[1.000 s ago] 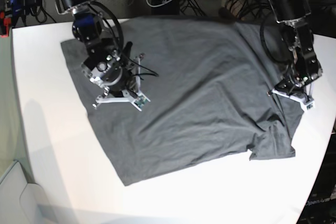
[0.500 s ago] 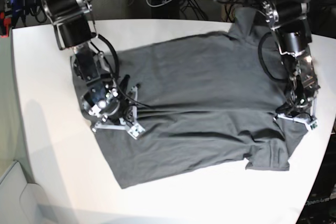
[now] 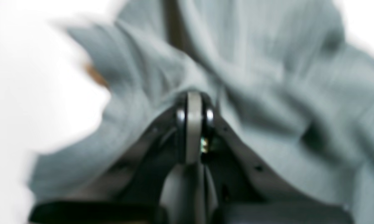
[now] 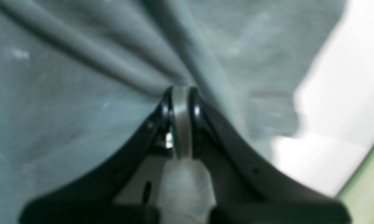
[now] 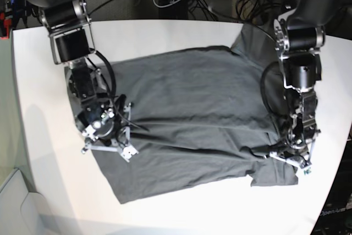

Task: Layout the t-shirt on the table in an organized manner, then fold the t-shirt properly
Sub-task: 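Move both grippers to the collar and shoulder edges and grasp them, then hold the shoulder edges with both grippers and pull them apart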

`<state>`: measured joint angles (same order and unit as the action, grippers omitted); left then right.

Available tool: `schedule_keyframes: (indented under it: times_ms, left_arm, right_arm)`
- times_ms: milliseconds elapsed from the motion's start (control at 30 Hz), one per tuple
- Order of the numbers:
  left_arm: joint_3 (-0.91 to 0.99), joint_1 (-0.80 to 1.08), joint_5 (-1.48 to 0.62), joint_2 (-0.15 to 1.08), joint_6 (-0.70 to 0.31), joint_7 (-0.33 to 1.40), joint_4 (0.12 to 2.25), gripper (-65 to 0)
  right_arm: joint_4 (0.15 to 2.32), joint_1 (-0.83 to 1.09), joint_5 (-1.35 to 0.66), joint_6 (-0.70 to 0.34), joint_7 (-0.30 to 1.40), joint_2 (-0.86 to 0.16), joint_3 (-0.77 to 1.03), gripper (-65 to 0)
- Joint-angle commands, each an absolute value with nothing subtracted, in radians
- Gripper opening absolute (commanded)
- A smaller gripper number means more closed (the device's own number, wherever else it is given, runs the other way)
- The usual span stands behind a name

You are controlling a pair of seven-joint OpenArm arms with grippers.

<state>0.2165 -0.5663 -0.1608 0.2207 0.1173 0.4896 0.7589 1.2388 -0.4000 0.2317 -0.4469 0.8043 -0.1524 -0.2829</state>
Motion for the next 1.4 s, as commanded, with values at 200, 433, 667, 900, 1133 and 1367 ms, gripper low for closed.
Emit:
schedule_keyframes:
  times_ms: [200,433,667,900,1133,1367]
  left_arm:
    - [0.223,-0.475,-0.163,0.265,0.119,0.69,1.079,-64.8]
    - [0.429,-0.237,-0.163,0.257,0.113,0.932,1.442,-64.5]
    - [0.498,0.018,-0.163,0.262,0.11,1.096,1.682,-58.0]
    - [0.568,0.208,-0.16,0.191,0.11,1.092,1.867,-23.8]
    - [0.638,0.239,-0.163,0.151,0.11,1.09,1.848,-23.3]
    - [0.638,0.229,-0.165,0.151,0.11,0.966,1.728,-23.3]
  right_arm:
    - [1.547,-0.323,0.234,-0.441,0.897,-0.156,-0.216,-65.0]
    - [1.75,-0.176,0.231,-0.441,1.007,-0.148,-0.22,-57.3]
    - [1.914,-0.027,0.231,-0.444,1.017,-0.148,-0.22,-44.0]
    - [1.937,0.058,0.231,-0.444,1.013,-0.15,-0.22,-40.6]
    - [1.939,0.104,0.232,-0.444,1.01,-0.156,-0.214,-40.6]
    - [1.939,0.12,0.232,-0.444,1.017,-0.177,-0.213,-40.8]
